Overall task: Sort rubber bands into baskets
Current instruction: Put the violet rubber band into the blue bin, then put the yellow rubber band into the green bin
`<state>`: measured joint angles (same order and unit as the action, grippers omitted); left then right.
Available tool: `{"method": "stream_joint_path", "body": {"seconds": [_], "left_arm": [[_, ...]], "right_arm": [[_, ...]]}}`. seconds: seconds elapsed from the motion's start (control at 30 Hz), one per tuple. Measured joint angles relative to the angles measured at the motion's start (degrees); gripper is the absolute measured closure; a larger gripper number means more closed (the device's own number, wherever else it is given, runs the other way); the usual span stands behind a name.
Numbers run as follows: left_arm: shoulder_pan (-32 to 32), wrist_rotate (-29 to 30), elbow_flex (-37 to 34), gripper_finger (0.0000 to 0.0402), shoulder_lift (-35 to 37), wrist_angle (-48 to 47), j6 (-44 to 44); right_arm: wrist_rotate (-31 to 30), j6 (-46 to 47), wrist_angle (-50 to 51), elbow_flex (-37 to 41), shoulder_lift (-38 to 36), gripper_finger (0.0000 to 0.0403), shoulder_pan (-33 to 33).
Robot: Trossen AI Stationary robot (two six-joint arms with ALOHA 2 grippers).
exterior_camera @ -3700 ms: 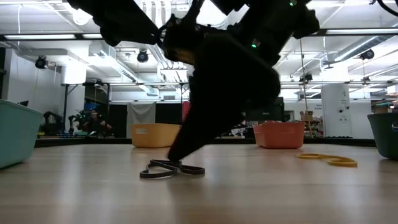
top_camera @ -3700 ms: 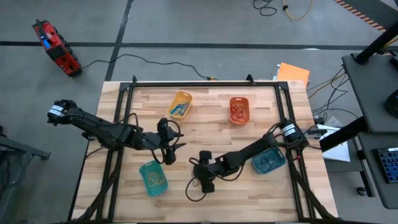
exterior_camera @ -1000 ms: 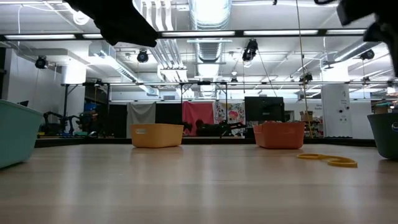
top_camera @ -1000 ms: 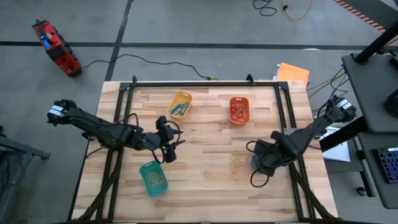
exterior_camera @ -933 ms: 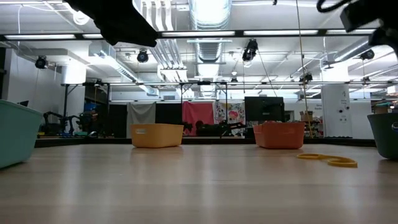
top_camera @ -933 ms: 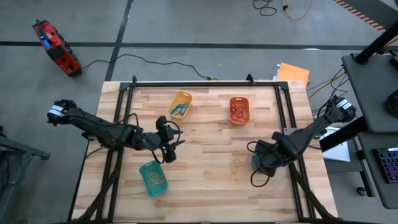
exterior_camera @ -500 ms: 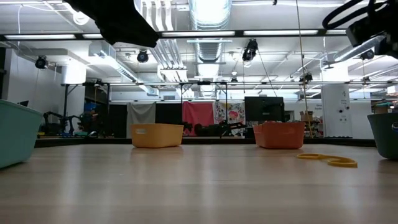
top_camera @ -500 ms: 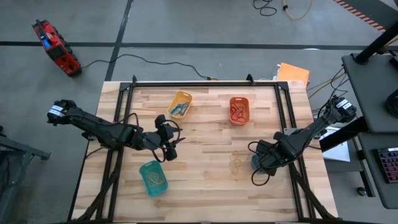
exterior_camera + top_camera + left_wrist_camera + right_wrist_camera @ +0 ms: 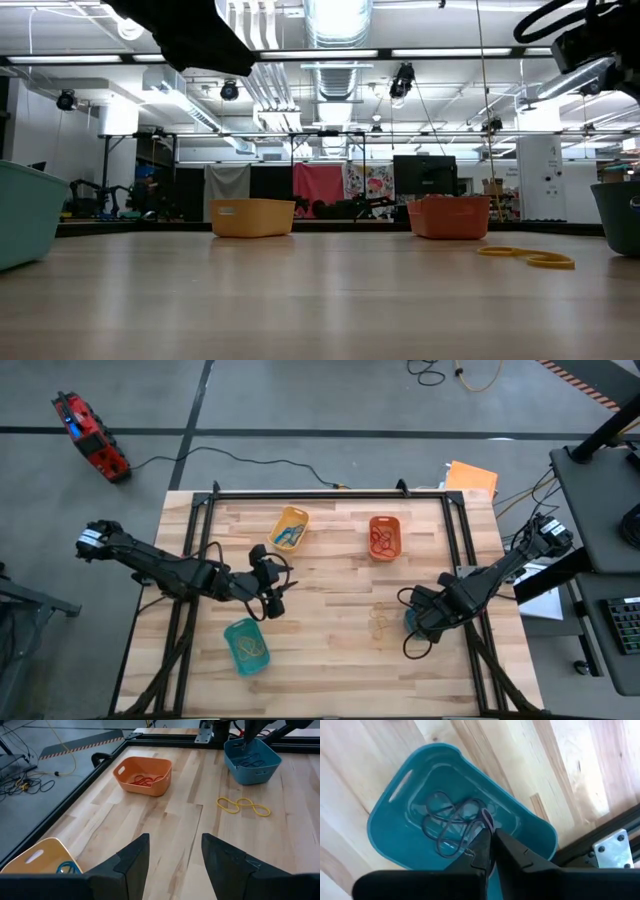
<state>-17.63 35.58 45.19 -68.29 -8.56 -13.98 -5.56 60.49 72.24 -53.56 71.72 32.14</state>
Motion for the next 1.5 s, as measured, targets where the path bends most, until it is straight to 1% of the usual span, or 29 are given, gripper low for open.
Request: {"method": "stream_joint_path", "body": {"seconds": [0.1,0.2,0.53,0.6,0.67,0.83,0.97,1.03,1.17,1.33,1.4,1.5], "left_arm": [[0.0,0.0,0.0,0.0237,0.0,0.0,0.0],[0.0,0.0,0.0,0.0237,0.0,0.0,0.0],[0.0,0.0,0.0,0.0237,0.0,0.0,0.0],[0.0,0.0,0.0,0.0237,0.0,0.0,0.0],[0.0,0.0,0.0,0.0237,0.0,0.0,0.0],[0.0,0.0,0.0,0.0237,0.0,0.0,0.0],[0.0,0.0,0.0,0.0237,0.0,0.0,0.0],[0.0,0.0,0.0,0.0237,0.0,0.0,0.0],[0.1,0.0,0.0,0.0237,0.0,0.1,0.0],[0.1,-0.1,0.0,0.0237,0.0,0.6,0.0],[0.1,-0.1,0.0,0.0237,-0.2,1.0,0.0],[0.1,-0.1,0.0,0.0237,-1.0,1.6,0.0]], "right_arm": [[0.0,0.2,-0.1,0.0,0.0,0.0379,0.0],[0.0,1.0,-0.4,0.0,0.0,0.0362,0.0],[-0.5,1.5,-0.8,0.0,0.0,0.0279,0.0],[-1.1,1.5,-0.9,0.0,0.0,0.0269,0.0],[-3.0,1.5,-1.5,0.0,0.0,0.0260,0.0],[-10.2,-0.8,-7.9,0.0,0.0,0.0249,0.0],[-18.5,-5.2,-15.0,0.0,0.0,0.0244,-0.7],[-20.4,-7.2,-18.1,0.0,0.0,0.0242,-1.9],[-20.8,-13.2,-24.8,0.0,0.9,0.0239,-3.9],[-20.1,-19.1,-30.6,0.1,4.6,0.0238,-5.5],[-19.4,-19.1,-31.2,0.1,6.6,0.0238,-6.2],[-17.3,-16.4,-31.2,0.1,9.9,0.0238,-7.7]]}}
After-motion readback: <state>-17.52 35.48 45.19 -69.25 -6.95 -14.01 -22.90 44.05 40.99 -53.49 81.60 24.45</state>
